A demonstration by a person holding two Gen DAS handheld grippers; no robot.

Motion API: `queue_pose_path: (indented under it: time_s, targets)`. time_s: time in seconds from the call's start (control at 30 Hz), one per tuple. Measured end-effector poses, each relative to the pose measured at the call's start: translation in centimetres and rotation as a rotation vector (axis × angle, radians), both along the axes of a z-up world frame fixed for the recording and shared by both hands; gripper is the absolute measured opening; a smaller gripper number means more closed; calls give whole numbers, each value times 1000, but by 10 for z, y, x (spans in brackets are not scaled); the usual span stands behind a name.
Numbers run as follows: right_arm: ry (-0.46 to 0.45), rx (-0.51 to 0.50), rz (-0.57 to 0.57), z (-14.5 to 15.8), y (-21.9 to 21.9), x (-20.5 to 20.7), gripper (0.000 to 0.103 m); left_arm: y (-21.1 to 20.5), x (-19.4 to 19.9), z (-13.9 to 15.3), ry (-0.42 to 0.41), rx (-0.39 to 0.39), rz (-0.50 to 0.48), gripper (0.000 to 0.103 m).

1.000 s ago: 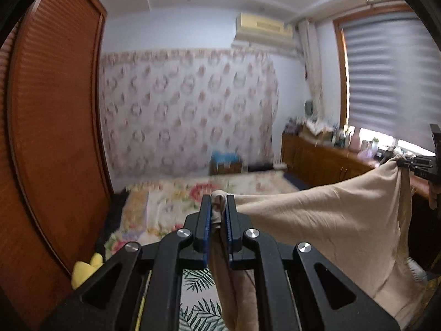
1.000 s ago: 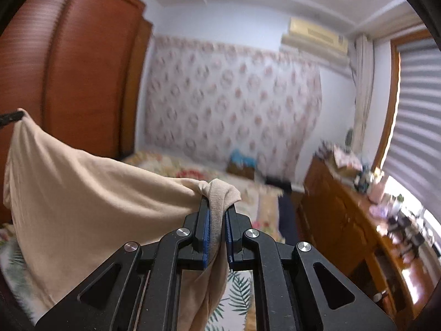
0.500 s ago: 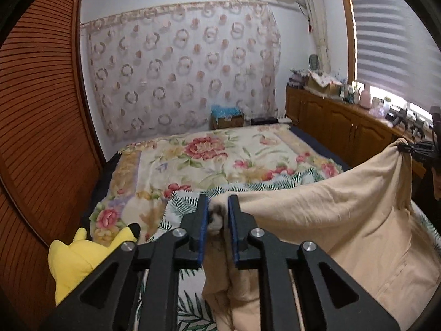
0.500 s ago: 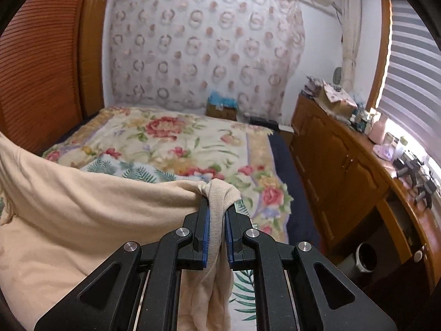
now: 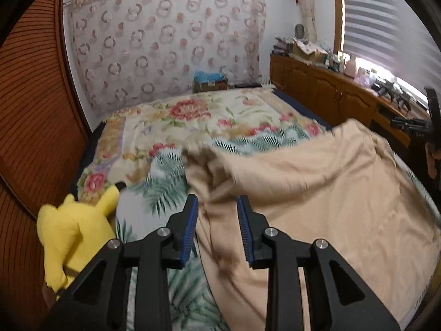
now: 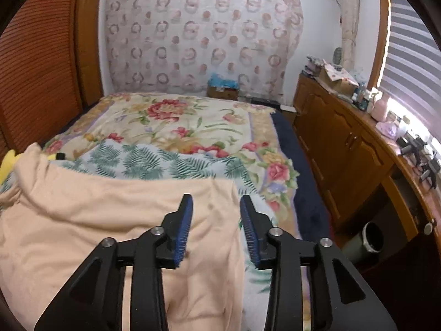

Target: Fold small clothes

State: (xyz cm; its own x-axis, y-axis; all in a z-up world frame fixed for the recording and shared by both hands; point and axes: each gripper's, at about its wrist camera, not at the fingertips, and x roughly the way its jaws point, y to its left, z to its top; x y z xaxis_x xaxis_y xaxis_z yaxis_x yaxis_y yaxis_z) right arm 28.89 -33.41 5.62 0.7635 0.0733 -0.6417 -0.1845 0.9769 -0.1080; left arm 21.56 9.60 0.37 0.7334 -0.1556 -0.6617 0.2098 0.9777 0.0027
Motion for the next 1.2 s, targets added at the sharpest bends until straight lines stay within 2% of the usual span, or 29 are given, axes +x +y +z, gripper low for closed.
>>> queue_pose_path:
  time_s: [0.13, 0.27, 0.4, 0.47, 0.53, 0.7, 0.83, 0.93, 1.0, 1.03, 1.07, 1.2]
  targets:
    - [36, 24, 43, -19, 1, -32, 41, 5, -34, -21, 26, -14, -2, 27]
    - [111, 42, 82, -49, 10, -57, 41, 12, -64, -39, 78, -46, 32, 27]
    - [167, 36, 94, -70, 17, -71, 41, 11, -93, -45, 99, -68, 41, 27]
    - [184, 21, 96, -77, 20, -77, 41, 7, -111, -47, 104, -106, 30, 27]
    - [191, 12, 94, -84, 21, -80, 41, 3, -120, -49, 117, -138, 16, 27]
    - [193, 31, 93, -87, 22, -79, 41, -15, -127, -55, 151, -139, -12, 27]
    - [194, 41, 81, -88, 21, -79, 47, -22, -128, -67, 192, -153, -17, 27]
    - [197, 51, 73, -88, 17, -77, 51, -23, -131, -71, 193, -182, -19, 27]
    - [193, 37, 68, -88, 19, -77, 52, -23, -132, -71, 188, -180, -25, 14]
    - [190, 31, 67, -89, 20, -78, 52, -23, -132, -72, 191, -194, -32, 12]
    - [188, 26, 66, -89, 21, -78, 52, -22, -134, -73, 183, -202, -34, 2]
    - [189, 28, 66, -89, 21, -78, 53, -13, -146, -66, 142, -220, -26, 0]
